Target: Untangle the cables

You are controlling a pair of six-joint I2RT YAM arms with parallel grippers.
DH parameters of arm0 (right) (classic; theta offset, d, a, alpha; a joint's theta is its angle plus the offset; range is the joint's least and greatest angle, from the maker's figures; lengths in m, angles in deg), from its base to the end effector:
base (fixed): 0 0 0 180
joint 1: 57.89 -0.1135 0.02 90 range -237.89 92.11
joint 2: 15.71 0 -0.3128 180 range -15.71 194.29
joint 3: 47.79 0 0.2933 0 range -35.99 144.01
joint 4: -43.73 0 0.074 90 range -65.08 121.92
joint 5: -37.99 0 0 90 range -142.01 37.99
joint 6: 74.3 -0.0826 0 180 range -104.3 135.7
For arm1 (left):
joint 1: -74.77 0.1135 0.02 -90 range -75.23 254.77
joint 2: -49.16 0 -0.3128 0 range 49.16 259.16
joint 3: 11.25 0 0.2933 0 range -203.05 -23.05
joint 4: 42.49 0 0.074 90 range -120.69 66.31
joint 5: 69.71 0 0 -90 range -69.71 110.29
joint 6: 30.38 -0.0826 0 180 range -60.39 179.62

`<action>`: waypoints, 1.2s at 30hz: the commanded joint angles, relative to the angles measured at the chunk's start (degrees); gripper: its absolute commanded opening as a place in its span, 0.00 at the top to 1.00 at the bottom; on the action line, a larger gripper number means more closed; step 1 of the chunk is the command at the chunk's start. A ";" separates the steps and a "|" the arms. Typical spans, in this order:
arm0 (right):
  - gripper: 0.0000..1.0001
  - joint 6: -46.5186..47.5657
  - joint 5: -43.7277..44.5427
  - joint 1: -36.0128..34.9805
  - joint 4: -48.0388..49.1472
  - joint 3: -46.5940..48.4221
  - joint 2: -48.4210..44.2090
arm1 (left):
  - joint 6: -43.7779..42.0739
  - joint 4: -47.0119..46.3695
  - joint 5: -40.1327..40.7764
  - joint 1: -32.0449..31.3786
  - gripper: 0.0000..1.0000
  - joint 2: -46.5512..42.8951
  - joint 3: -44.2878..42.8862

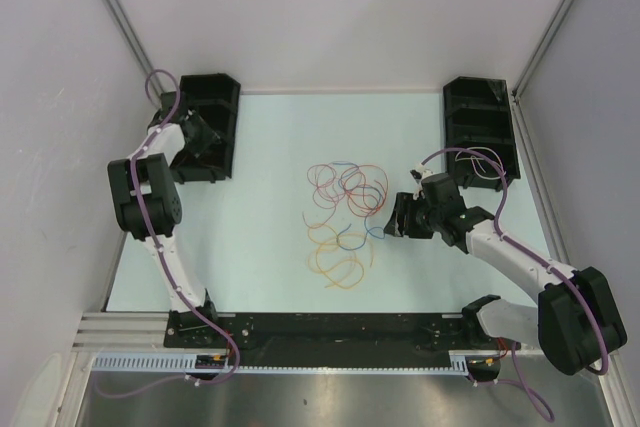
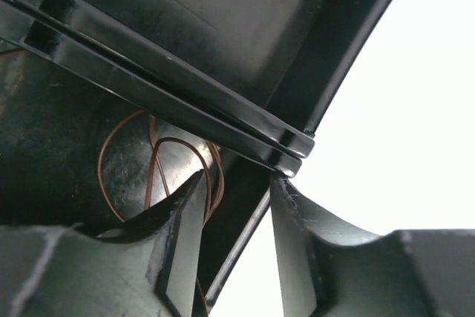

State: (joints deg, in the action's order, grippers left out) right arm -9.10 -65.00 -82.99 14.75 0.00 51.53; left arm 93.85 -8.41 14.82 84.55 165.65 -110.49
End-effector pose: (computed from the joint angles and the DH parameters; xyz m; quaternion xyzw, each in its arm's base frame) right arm 0.2439 0.1348 0.1887 -0.0426 0.9288 0.2446 0.2751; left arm 0.5308 0.0835 0.1845 -0.3385 0.8798 -0.1140 0.3137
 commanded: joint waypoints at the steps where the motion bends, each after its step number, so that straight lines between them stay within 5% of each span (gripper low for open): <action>1: 0.42 0.36 -0.98 0.14 2.14 -0.04 0.35 | -1.19 3.38 -0.68 -1.17 0.54 -1.96 -5.63; 17: 0.42 0.36 -1.07 0.14 2.05 -0.13 0.78 | -1.19 16.38 2.13 -3.81 0.46 0.76 -23.13; 29: 0.42 0.01 -1.60 0.05 3.19 -0.13 2.10 | -2.34 12.09 17.33 -7.94 0.52 -14.09 -4.61; 36: 0.43 0.01 -1.60 -0.03 3.02 -0.13 2.28 | -3.21 12.34 19.71 -7.32 0.56 -9.36 -5.28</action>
State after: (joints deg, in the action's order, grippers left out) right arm -9.14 -66.05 -82.99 16.35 -0.11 53.61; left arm 92.06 5.30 31.23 76.40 154.02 -114.21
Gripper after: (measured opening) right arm 0.579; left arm 0.454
